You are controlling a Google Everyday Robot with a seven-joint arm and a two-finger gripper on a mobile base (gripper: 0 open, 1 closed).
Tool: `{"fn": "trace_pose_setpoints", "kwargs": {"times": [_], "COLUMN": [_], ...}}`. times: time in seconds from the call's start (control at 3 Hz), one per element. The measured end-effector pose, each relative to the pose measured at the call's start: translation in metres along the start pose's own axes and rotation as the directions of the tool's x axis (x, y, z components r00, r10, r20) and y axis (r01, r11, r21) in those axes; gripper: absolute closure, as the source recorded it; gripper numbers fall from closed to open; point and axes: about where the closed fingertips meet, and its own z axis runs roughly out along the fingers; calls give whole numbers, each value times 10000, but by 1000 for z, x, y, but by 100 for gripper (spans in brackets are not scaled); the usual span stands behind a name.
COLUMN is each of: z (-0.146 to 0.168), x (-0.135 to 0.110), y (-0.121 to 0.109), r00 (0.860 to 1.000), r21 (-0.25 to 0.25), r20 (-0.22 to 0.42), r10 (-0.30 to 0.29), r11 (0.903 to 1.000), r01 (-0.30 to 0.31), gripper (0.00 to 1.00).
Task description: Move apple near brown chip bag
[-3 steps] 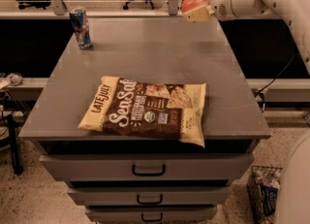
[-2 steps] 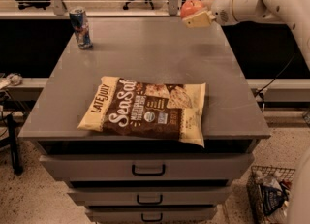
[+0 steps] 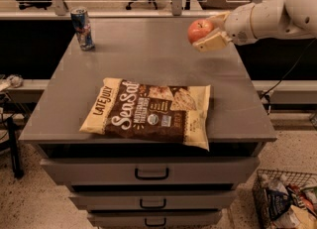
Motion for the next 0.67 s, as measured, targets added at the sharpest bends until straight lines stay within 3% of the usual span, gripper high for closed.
{"fn": "trace_pose_setpoints", "kwargs": {"times": [0.33, 0.67], "z": [-14, -13], "x": [-5, -5], "y": [27, 28], "r00": [9967, 9961], "r21": [-492, -510], "r20": [-13, -12], "r10": [-814, -881], "r11": [9955, 9948], "r01": [813, 879], "gripper": [100, 100]}}
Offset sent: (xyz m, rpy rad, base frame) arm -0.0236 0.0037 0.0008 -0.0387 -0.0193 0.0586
